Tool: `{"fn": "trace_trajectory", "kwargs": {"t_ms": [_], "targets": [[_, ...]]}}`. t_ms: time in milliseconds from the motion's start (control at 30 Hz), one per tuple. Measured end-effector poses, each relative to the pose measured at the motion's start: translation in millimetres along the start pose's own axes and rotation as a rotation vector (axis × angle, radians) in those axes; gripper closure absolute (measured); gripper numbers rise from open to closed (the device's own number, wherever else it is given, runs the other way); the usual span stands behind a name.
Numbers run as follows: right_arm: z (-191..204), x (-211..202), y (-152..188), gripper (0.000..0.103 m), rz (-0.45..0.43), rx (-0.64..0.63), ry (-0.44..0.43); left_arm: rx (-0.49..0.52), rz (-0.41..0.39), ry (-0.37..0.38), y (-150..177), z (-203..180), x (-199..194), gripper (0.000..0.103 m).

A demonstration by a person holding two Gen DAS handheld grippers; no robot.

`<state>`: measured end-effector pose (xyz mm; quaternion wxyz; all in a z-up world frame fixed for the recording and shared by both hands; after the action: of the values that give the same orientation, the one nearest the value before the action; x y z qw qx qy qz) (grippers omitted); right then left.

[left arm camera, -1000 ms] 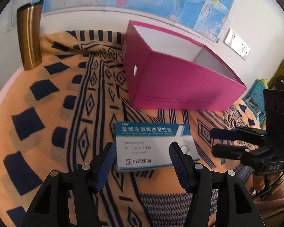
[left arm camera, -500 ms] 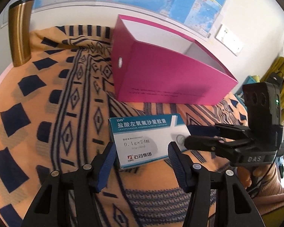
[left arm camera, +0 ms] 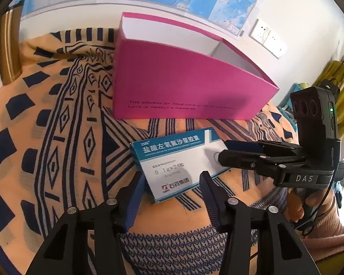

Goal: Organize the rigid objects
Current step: 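Lift the medicine box with the right gripper and carry it to the box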

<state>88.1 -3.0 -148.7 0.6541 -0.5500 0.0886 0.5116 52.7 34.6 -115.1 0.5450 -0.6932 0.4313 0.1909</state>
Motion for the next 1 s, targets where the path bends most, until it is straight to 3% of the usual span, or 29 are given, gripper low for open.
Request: {"fn": "trace_trajectory", "kwargs": {"t_ms": [167,333,1000], "targets": [[-4,1,-3,0.053,-0.009,0.014,-0.007,-0.013,0.007,0.006,2,2,2,0.062],[-4,6,-2,0.063,0.002,0.009,0.005,-0.01,0.007,0.004,2,1,1,0.062],[-6,-24,-5,0.063,-0.058,0.019,0.017,0.051,-0.037,0.017,-8,-23,-8,0.062]]}}
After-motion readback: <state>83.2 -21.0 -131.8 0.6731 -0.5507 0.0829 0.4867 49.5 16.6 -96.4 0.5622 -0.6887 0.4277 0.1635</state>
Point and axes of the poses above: each gripper's, at about its wrist camera, not at the fingertips, and x roughly the way its jaws point, z to its left, y to its underside, the point moved 9 cm from there along x, roughly the way its jaws point, and after that the axes turned 1 degree about y, right-handed, at the moved point
